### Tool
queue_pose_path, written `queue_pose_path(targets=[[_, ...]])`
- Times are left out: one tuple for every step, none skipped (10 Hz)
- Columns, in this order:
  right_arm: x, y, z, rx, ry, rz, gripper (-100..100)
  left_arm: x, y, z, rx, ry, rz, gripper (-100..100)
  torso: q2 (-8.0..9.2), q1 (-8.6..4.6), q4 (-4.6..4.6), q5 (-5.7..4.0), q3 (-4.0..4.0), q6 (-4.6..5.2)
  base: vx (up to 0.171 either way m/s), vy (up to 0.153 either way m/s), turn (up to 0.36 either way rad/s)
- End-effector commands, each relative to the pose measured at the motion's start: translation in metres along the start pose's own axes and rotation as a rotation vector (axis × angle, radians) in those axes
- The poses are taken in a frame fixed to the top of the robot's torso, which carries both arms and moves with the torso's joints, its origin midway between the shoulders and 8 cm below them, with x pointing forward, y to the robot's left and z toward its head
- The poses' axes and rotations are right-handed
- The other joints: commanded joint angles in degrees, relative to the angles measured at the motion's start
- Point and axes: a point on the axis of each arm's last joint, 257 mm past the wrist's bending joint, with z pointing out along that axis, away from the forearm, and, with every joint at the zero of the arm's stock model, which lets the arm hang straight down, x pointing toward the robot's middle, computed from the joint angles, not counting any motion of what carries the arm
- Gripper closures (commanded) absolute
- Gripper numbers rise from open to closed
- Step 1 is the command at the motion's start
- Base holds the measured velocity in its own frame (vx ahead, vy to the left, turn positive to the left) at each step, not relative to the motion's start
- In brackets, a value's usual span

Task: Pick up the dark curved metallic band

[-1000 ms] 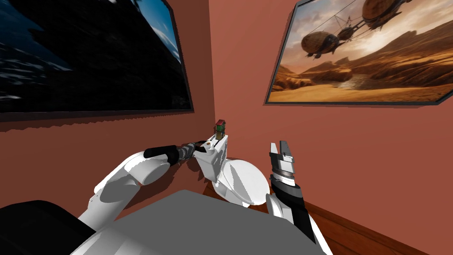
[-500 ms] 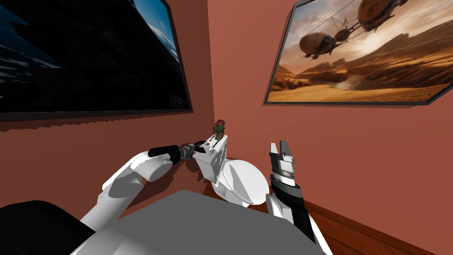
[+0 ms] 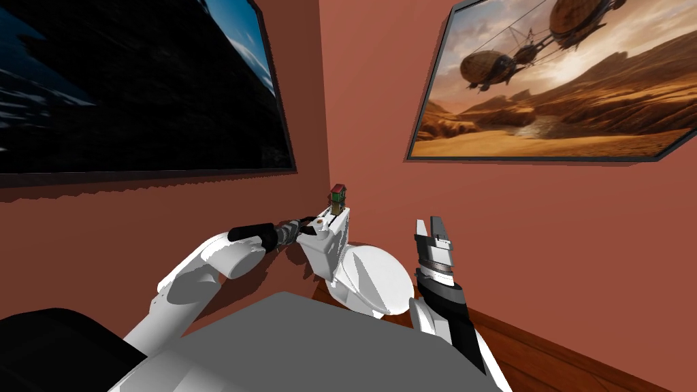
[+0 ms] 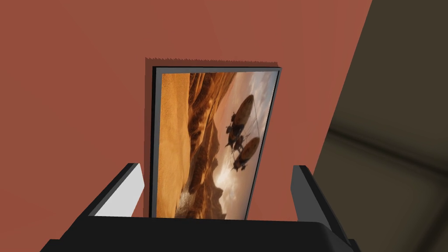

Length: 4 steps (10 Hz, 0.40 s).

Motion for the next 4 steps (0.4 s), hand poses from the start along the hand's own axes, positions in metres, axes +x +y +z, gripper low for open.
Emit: queue_pose_path(targets=[[0.0000, 0.0000, 0.0000, 0.000, 0.000, 0.000, 0, 0.0034, -0.0017, -0.0067, 0.000, 0.005, 0.003, 100, 0.00, 0.00, 0.00, 0.00, 0.00, 0.00, -0.006, -0.009, 0.033], [0.0000, 0.0000, 0.0000, 0.000, 0.000, 0.000, 0, 0.0052, -0.0025, -0.0100, 0.000, 0.007, 0.005, 100, 0.05, -0.05, 0.02, -0.02, 0.03, -0.02, -0.010, -0.012, 0.044], [0.0000, 0.0000, 0.0000, 0.000, 0.000, 0.000, 0, 0.0033, -0.0028, -0.0076, 0.002, 0.006, 0.005, 100, 0.10, -0.07, 0.03, -0.03, 0.06, -0.03, -0.004, -0.005, 0.011], [0.0000, 0.0000, 0.0000, 0.000, 0.000, 0.000, 0, 0.0036, -0.0026, -0.0081, 0.001, 0.006, 0.005, 0, 0.07, -0.04, 0.02, -0.01, 0.04, -0.01, 0.000, 0.000, 0.000]])
